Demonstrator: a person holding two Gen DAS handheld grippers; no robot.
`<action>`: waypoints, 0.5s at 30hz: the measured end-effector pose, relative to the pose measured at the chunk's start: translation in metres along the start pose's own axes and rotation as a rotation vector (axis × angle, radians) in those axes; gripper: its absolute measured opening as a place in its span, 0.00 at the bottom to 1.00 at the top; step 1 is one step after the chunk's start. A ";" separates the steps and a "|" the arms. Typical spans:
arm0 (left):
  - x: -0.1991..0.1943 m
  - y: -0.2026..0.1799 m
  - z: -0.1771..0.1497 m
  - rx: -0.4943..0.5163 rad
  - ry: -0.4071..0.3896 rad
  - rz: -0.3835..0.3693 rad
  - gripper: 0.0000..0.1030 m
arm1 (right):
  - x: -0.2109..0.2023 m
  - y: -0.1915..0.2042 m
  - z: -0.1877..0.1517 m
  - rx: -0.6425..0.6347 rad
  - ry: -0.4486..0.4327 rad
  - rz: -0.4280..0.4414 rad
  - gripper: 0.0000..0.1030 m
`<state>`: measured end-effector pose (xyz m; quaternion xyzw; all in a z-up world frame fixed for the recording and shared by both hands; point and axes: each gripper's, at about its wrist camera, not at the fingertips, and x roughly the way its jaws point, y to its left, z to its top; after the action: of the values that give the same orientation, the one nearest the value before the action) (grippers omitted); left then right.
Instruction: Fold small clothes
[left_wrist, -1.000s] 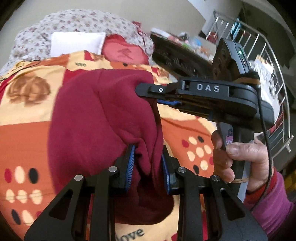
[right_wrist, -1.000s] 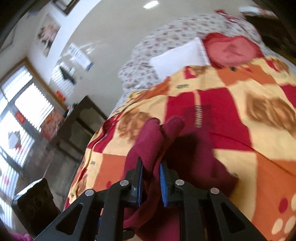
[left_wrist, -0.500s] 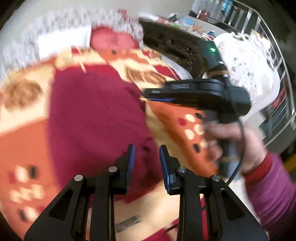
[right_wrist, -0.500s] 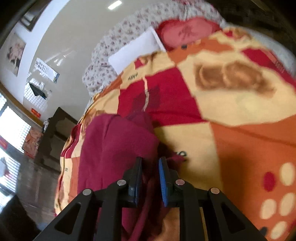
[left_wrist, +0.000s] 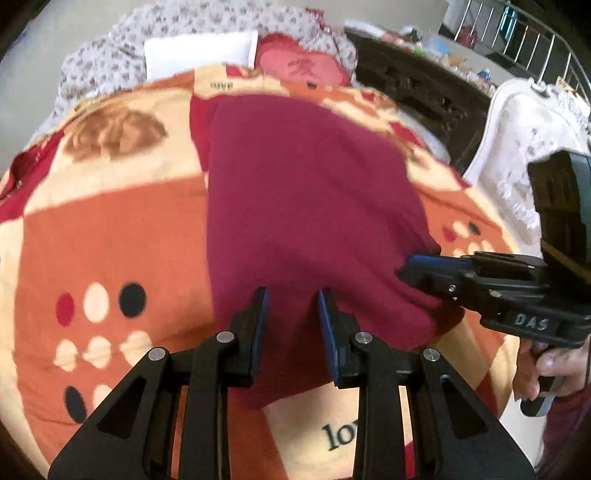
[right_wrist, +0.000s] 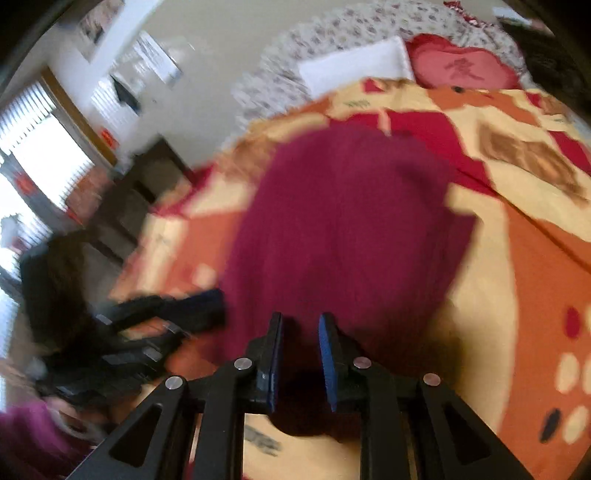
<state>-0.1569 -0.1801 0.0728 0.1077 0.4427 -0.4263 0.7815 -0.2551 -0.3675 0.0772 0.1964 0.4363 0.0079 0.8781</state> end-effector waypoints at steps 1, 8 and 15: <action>0.005 0.000 -0.002 0.003 0.008 -0.011 0.25 | 0.003 -0.008 -0.007 0.029 0.005 0.006 0.15; -0.005 0.000 -0.006 0.024 -0.009 0.005 0.25 | -0.015 -0.027 -0.025 0.120 -0.012 0.047 0.14; -0.020 0.002 0.020 0.010 -0.082 0.026 0.32 | -0.048 -0.009 0.005 0.129 -0.183 0.066 0.18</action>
<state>-0.1481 -0.1787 0.1000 0.0999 0.4067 -0.4225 0.8038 -0.2824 -0.3866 0.1135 0.2665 0.3470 -0.0091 0.8992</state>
